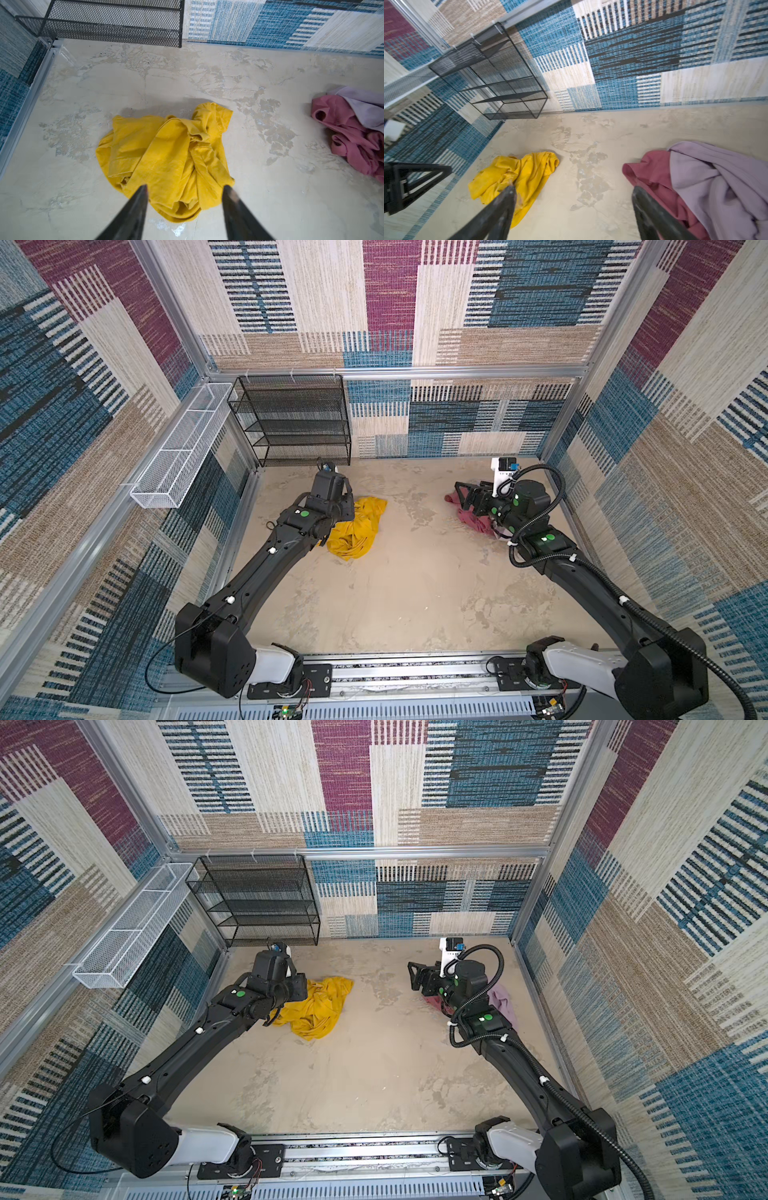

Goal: Pick out a specific cloth from the pile

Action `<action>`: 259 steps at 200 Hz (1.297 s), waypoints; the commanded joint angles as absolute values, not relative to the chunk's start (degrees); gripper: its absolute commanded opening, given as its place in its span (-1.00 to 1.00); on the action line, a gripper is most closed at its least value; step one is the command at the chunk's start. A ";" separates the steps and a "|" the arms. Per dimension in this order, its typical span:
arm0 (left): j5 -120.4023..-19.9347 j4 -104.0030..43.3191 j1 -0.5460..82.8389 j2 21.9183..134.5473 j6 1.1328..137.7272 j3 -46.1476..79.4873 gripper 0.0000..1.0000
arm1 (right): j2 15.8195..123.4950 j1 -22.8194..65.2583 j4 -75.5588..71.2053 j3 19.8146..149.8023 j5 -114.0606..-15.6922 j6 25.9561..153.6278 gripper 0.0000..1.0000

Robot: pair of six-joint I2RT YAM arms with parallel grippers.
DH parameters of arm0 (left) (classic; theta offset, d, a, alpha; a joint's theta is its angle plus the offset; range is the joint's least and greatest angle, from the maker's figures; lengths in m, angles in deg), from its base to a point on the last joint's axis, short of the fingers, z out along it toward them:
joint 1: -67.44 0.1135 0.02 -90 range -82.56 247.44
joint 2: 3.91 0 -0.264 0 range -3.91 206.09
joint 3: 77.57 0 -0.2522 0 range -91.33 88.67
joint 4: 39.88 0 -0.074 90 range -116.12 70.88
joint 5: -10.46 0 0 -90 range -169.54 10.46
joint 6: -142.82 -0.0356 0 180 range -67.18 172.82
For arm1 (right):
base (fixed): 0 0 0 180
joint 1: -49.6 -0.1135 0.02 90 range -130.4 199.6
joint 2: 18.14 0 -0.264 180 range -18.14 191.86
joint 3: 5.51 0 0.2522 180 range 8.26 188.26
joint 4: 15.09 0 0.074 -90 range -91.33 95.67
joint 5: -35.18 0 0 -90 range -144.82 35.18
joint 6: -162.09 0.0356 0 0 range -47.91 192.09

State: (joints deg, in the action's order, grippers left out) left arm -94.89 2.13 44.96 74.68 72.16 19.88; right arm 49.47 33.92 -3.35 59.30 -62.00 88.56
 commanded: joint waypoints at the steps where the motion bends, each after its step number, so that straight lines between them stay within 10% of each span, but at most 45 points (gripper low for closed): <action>1: -97.52 0.07 46.48 73.65 71.83 22.72 0.33 | 50.65 36.01 -3.38 58.69 -57.54 85.88 1.00; 151: -101.41 -30.65 58.47 59.35 60.54 54.57 0.35 | 52.57 45.49 -33.68 34.80 -40.96 76.25 1.00; 259: -94.80 -70.05 58.89 70.58 46.70 68.86 0.35 | 62.71 45.65 -59.21 25.07 -39.98 73.43 0.97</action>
State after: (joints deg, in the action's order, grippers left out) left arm -98.30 -53.06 58.68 66.33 52.00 66.87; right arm 61.89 45.72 -53.34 24.40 -38.77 75.16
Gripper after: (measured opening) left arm 0.671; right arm 0.992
